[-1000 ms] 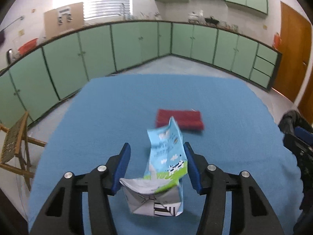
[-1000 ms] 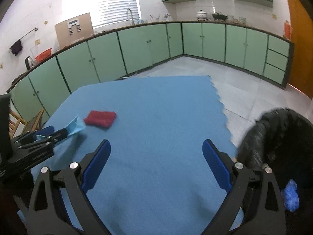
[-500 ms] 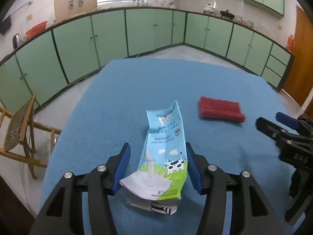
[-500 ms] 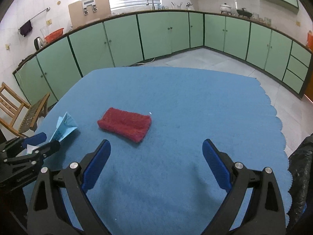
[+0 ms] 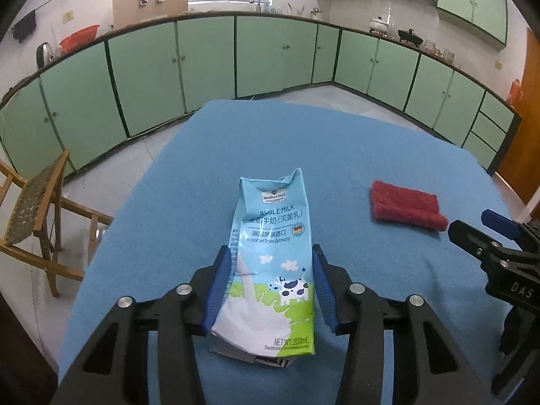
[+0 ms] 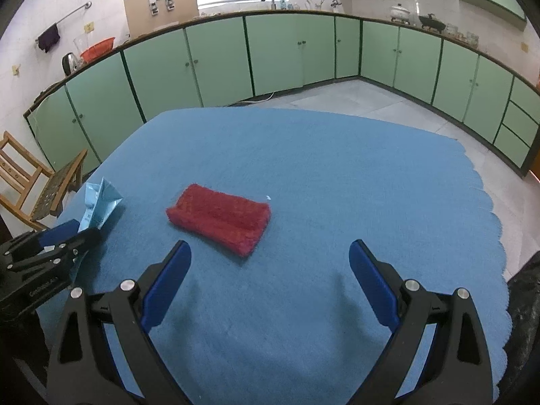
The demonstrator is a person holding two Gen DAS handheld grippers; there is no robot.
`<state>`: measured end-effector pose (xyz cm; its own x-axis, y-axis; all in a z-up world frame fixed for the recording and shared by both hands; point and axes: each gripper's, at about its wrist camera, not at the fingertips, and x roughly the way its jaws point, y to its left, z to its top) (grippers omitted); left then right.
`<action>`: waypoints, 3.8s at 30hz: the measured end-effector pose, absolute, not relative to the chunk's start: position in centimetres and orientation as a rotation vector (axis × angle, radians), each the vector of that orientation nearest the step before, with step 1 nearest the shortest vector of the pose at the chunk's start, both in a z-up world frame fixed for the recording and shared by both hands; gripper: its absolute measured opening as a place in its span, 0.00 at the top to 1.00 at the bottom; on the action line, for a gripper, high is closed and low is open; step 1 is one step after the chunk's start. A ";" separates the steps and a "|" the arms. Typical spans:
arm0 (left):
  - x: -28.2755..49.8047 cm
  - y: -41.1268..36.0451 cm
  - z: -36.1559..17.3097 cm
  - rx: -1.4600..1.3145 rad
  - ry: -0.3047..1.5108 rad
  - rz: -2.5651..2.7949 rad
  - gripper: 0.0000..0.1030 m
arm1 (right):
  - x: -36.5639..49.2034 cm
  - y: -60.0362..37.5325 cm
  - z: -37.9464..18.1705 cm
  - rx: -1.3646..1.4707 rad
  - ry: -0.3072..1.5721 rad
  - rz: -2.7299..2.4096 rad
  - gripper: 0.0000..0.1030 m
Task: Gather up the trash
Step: 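Grasp the red cloth with the right tool while the left tool holds the carton, then carry the carton and red cloth over the bin and open both tools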
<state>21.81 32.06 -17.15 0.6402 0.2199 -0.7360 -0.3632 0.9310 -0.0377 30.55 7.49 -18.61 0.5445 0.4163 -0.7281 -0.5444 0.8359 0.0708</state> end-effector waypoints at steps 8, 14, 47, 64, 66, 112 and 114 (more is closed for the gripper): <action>21.7 32.9 -17.8 -0.233 0.831 0.345 0.54 | 32.6 10.0 -19.8 -0.186 0.894 0.595 0.18; 21.8 33.0 -17.8 -0.235 0.834 0.344 0.54 | 31.5 11.0 -19.7 -0.207 0.909 0.693 0.40; 21.8 32.4 -16.9 -0.226 0.809 0.352 0.55 | 30.5 8.7 -17.4 -0.208 0.835 0.776 0.48; 17.9 23.4 -8.8 -0.176 0.670 0.157 0.55 | 23.0 -2.2 -8.9 -0.040 0.691 0.658 0.48; 17.7 22.2 -7.7 -0.173 0.648 0.132 0.55 | 22.3 -3.4 -8.0 -0.037 0.674 0.637 0.48; 25.0 -9.5 -8.9 -0.005 0.627 -0.401 0.55 | 19.4 -35.4 -10.9 0.107 0.620 0.078 0.48; 25.7 -10.6 -9.5 0.002 0.634 -0.408 0.55 | 20.0 -36.1 -11.4 0.113 0.626 0.068 0.48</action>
<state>25.72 -10.57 -9.50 0.7290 -0.3701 -0.5759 0.3714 0.9205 -0.1215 19.98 -36.10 -11.39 0.8085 0.0980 -0.5802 -0.0298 0.9916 0.1259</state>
